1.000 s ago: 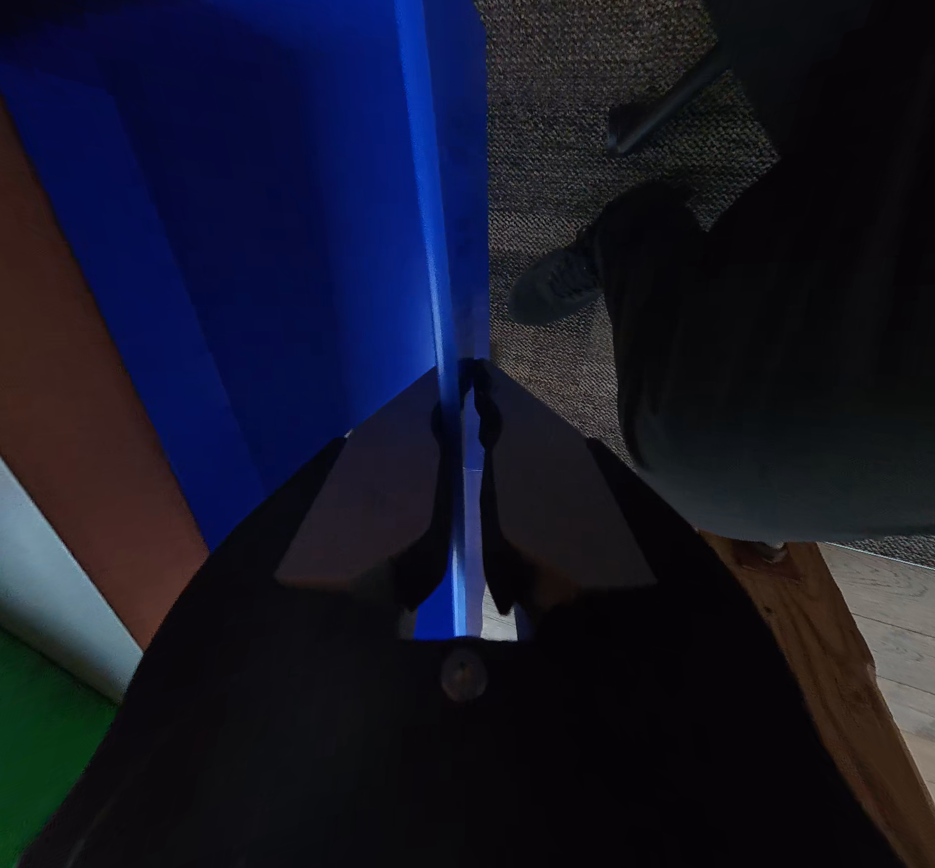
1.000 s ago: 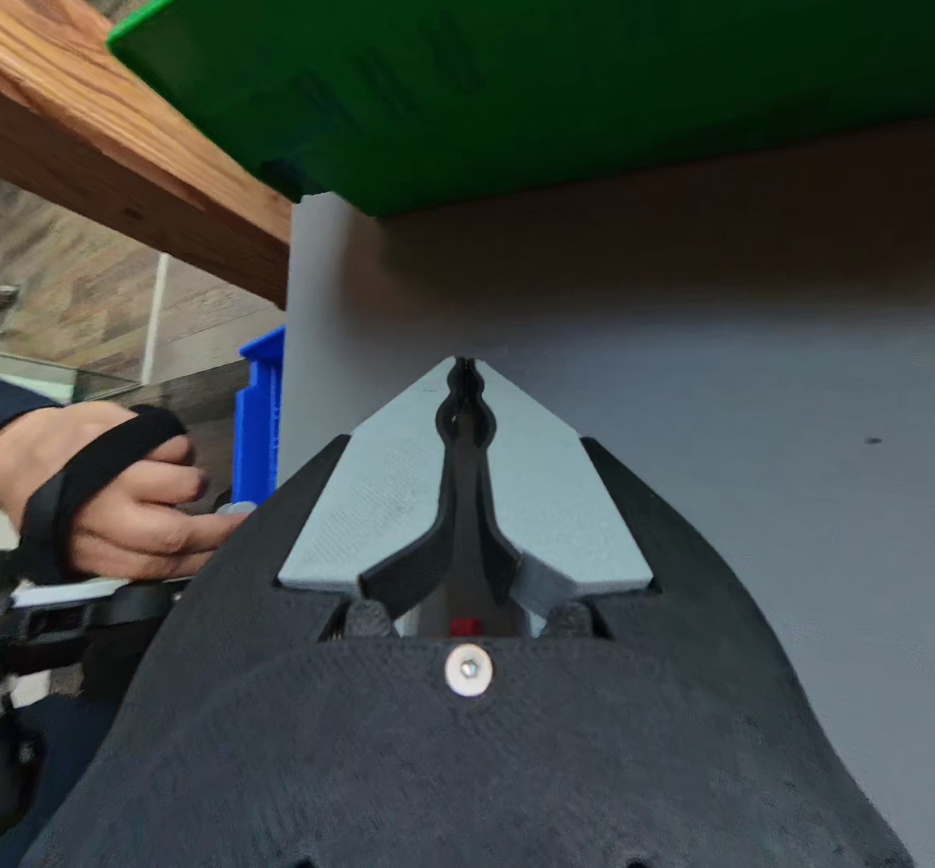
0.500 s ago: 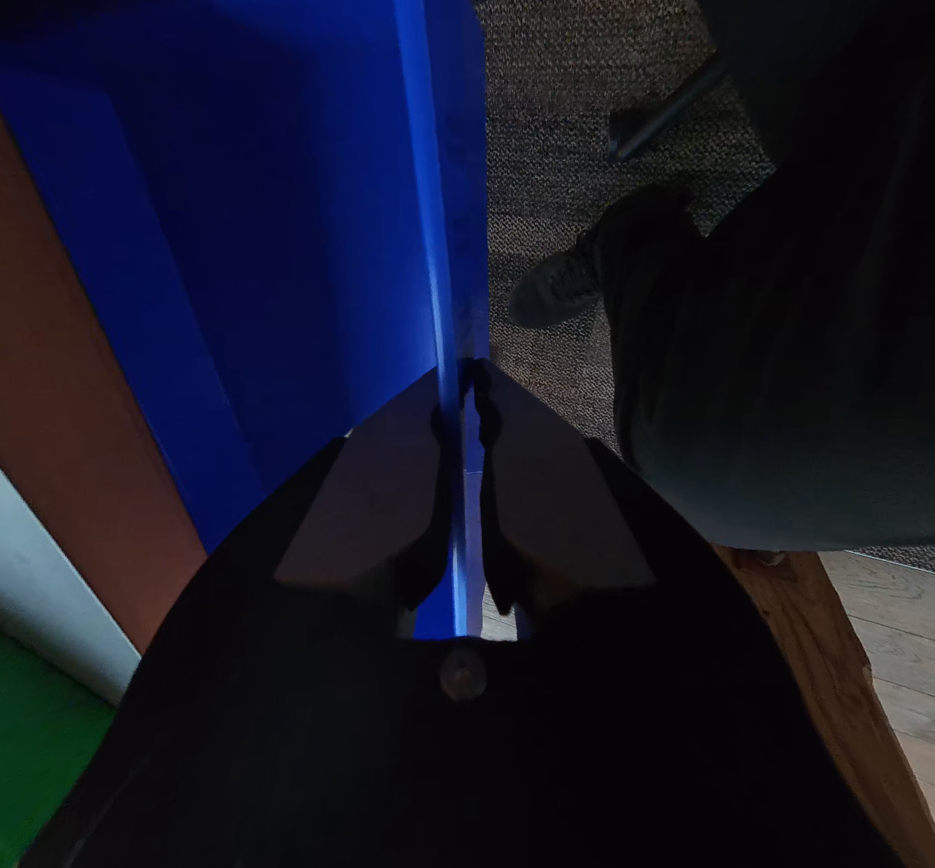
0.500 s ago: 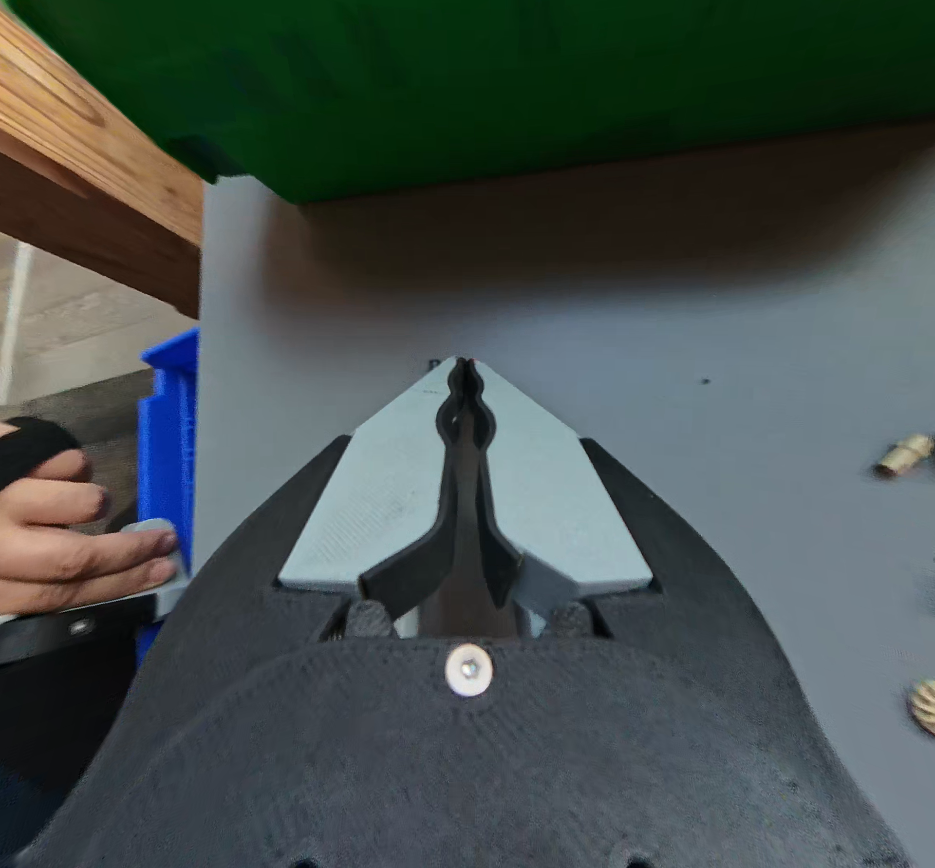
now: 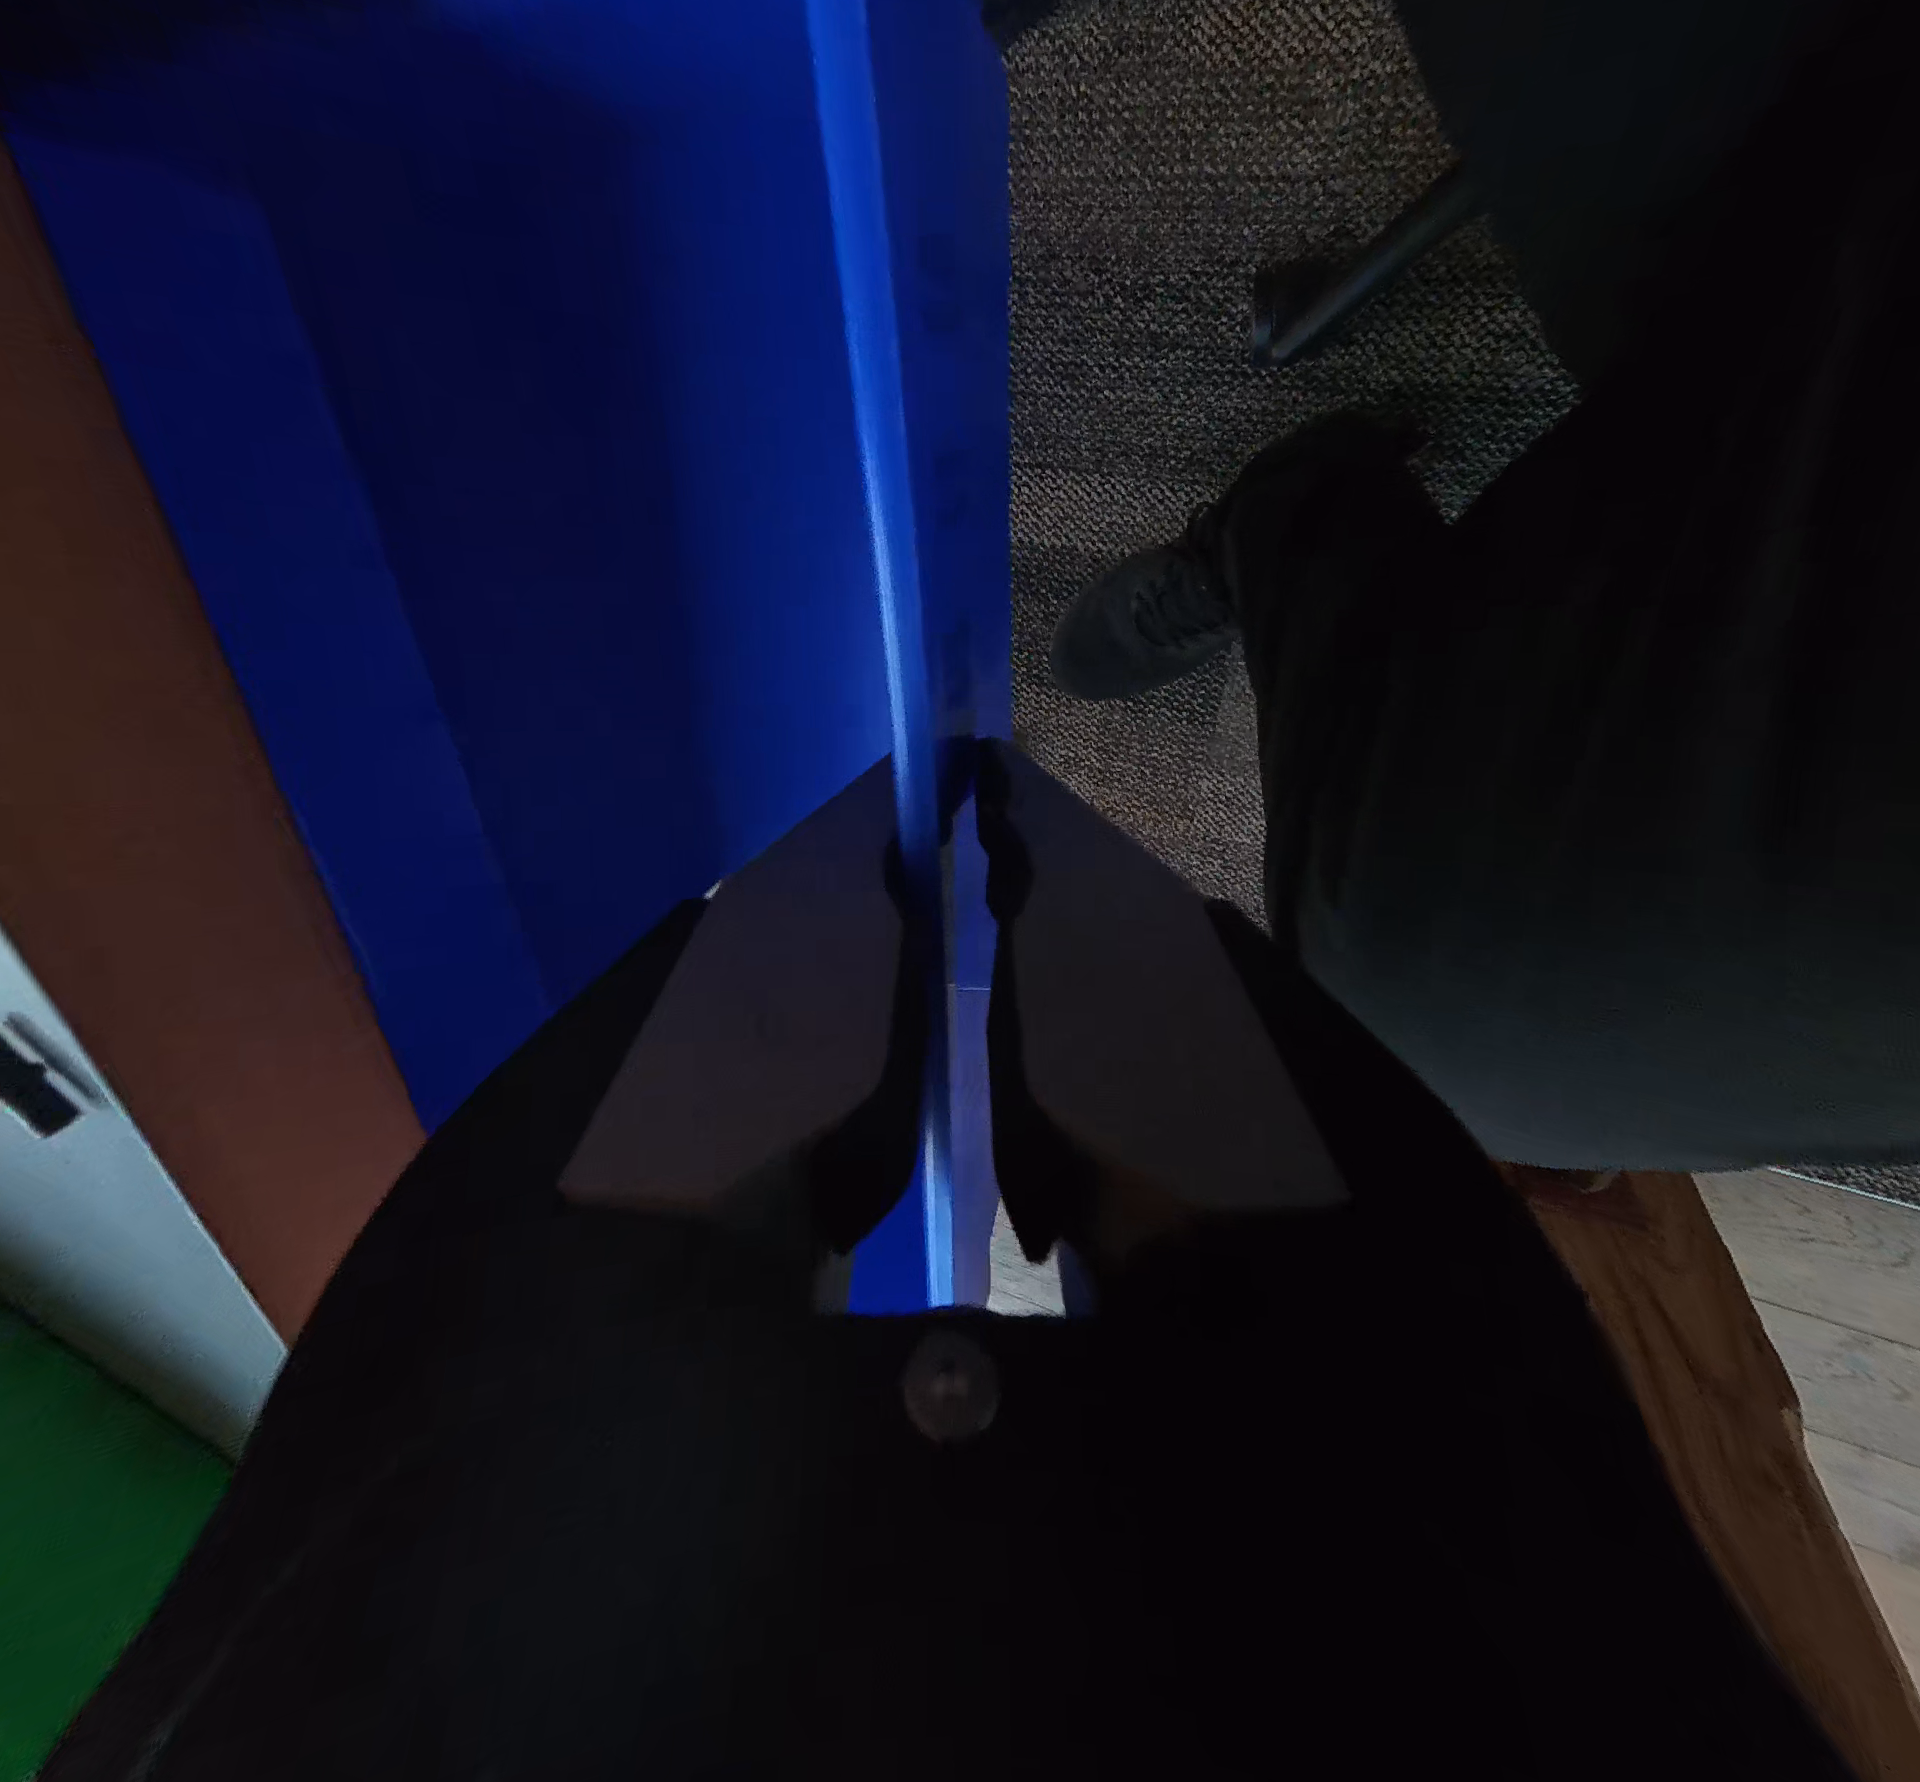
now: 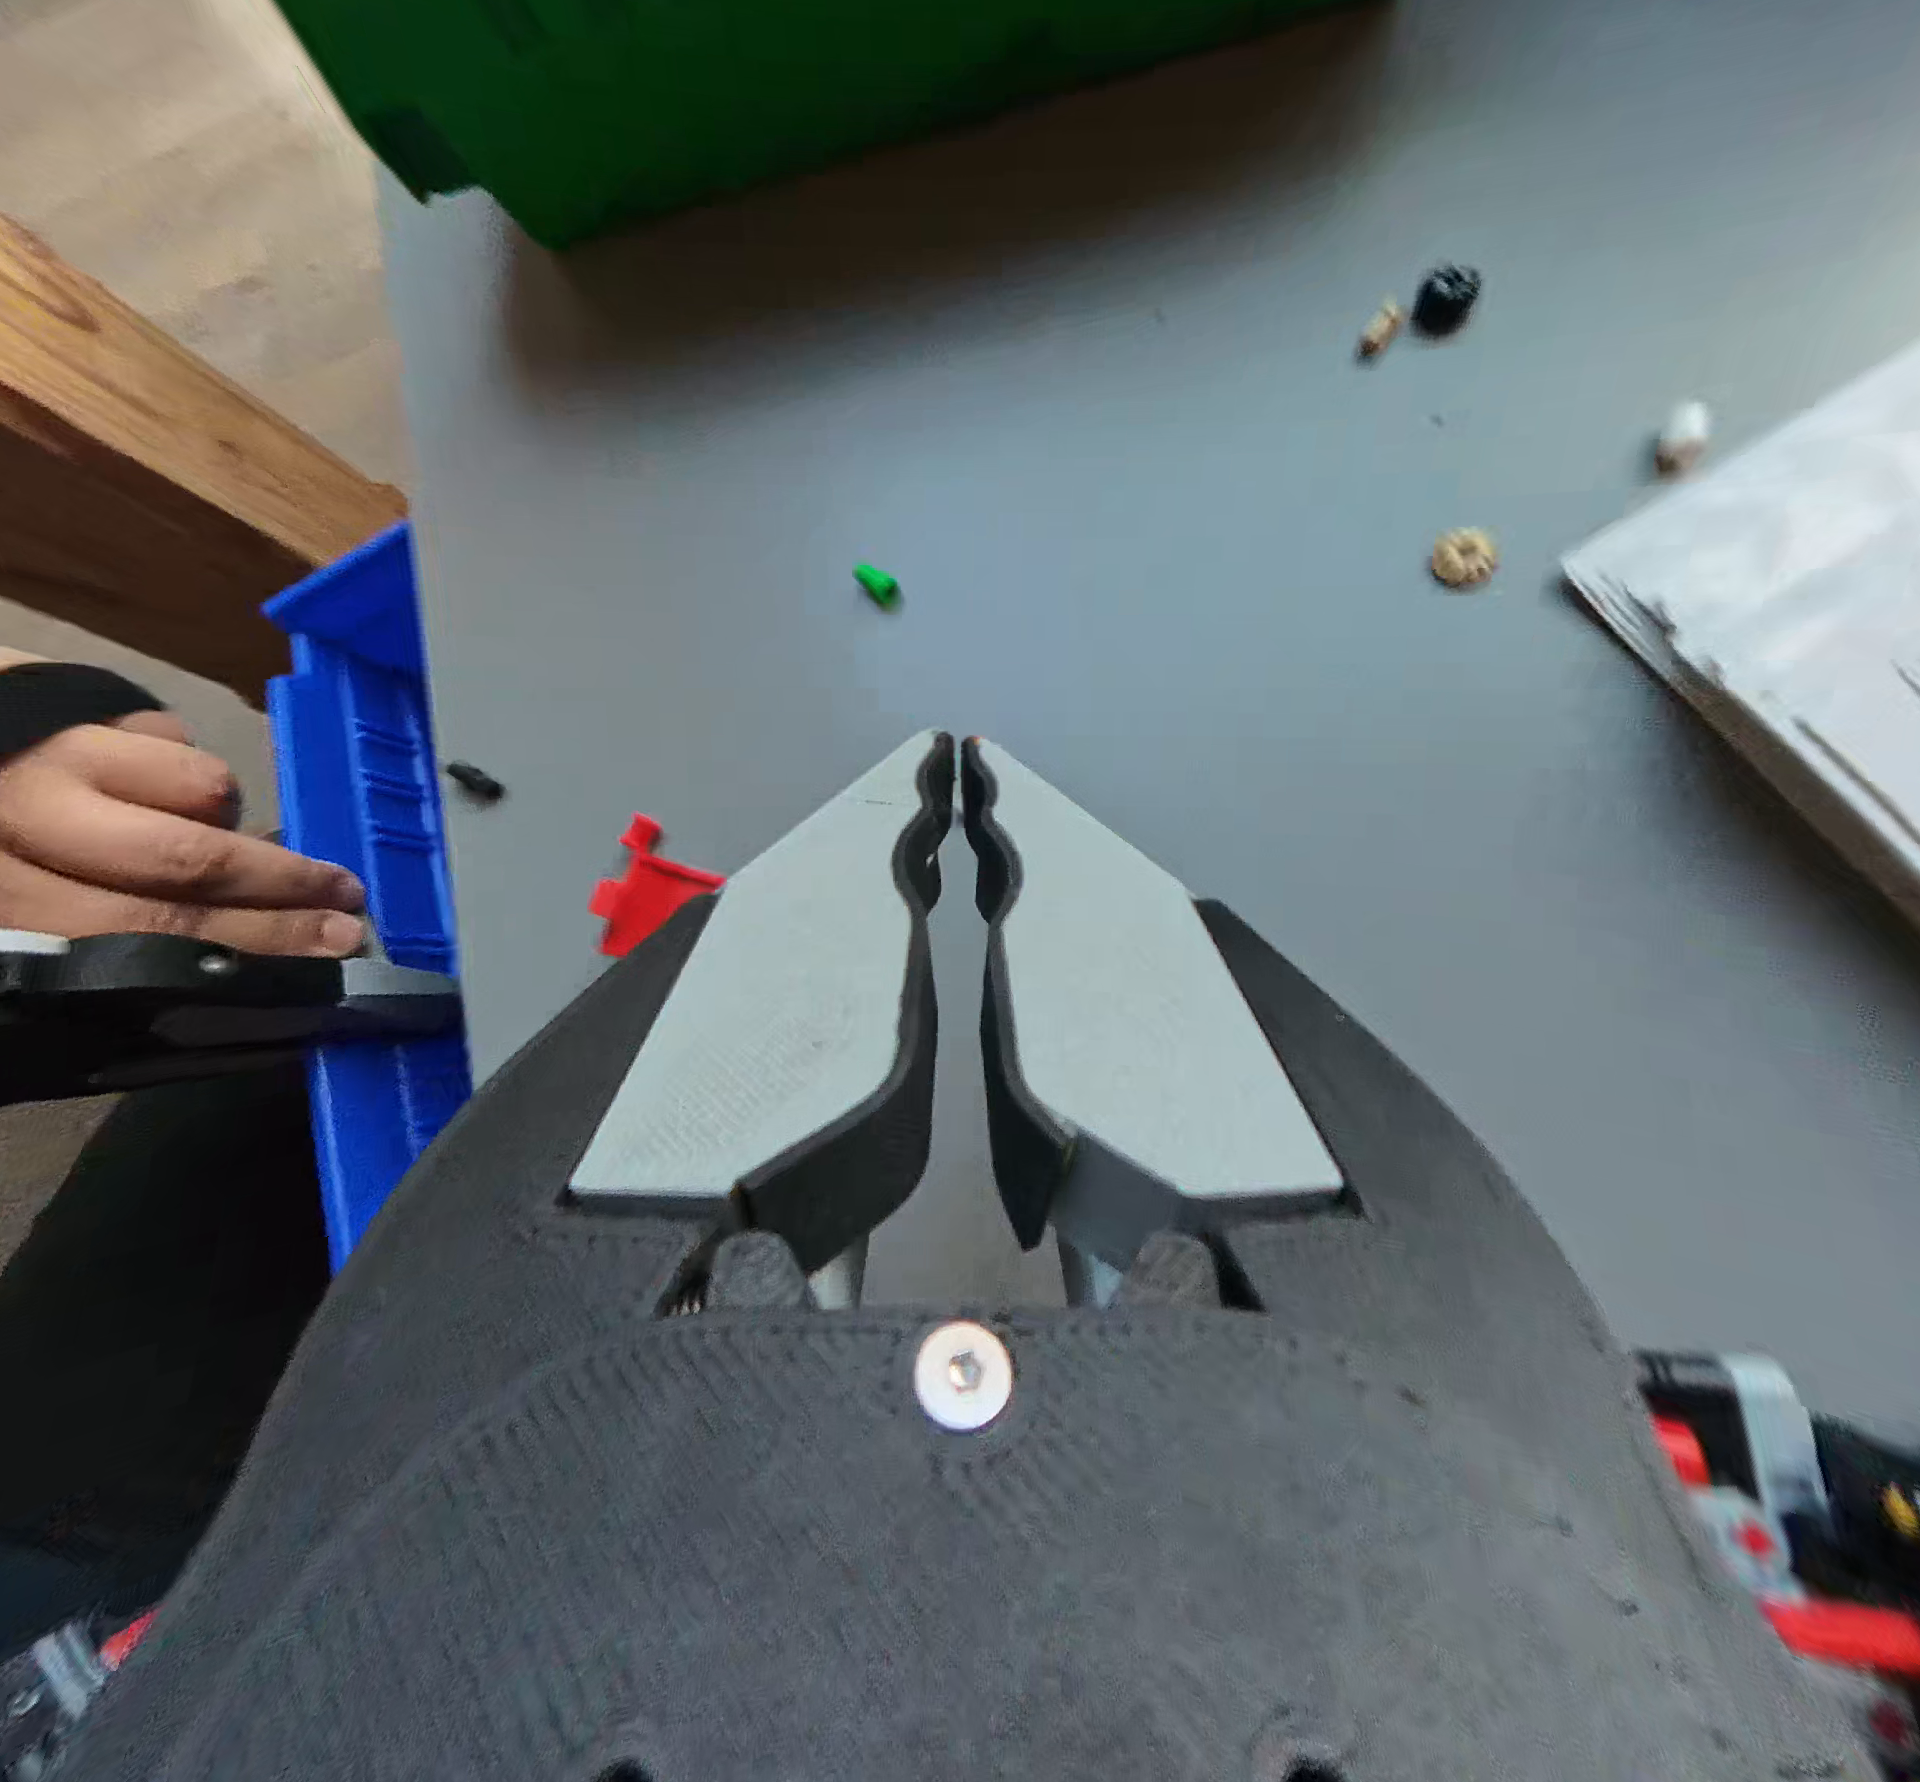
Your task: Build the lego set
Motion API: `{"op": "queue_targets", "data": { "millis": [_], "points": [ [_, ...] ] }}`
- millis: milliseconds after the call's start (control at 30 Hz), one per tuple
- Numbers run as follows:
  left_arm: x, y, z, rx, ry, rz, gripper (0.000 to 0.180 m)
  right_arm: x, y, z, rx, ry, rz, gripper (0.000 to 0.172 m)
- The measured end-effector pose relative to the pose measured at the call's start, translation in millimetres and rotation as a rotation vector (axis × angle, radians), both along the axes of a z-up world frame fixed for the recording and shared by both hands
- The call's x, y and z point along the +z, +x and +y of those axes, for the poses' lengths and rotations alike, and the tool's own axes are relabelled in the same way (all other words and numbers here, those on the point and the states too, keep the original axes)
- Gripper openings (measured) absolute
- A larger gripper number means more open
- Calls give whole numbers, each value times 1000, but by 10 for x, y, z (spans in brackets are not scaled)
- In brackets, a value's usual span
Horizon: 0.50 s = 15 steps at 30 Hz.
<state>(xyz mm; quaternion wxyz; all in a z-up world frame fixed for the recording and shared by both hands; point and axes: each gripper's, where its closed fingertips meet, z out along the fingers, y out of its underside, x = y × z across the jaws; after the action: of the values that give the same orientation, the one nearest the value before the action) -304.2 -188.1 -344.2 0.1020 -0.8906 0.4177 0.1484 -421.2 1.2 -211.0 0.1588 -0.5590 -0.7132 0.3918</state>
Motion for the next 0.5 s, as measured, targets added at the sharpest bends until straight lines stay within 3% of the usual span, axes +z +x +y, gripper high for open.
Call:
{"op": "queue_targets", "data": {
  "millis": [133, 233, 400, 500],
  "points": [
    [6, 8, 115, 35, 17, -16, 0, -303, 149, 53, -84, -21, -65, 0],
    [49, 13, 170, 59, 18, -32, 0, -289, 256, -302, -23, -186, -94, 0],
    [86, -30, 192, 60, 7, -25, 1, -276, 681, -1096, 250, -214, -131, 0],
    [76, -21, 201, 56, 4, -11, 1, -156, 655, -1059, 240, -137, -52, 0]
  ]
}}
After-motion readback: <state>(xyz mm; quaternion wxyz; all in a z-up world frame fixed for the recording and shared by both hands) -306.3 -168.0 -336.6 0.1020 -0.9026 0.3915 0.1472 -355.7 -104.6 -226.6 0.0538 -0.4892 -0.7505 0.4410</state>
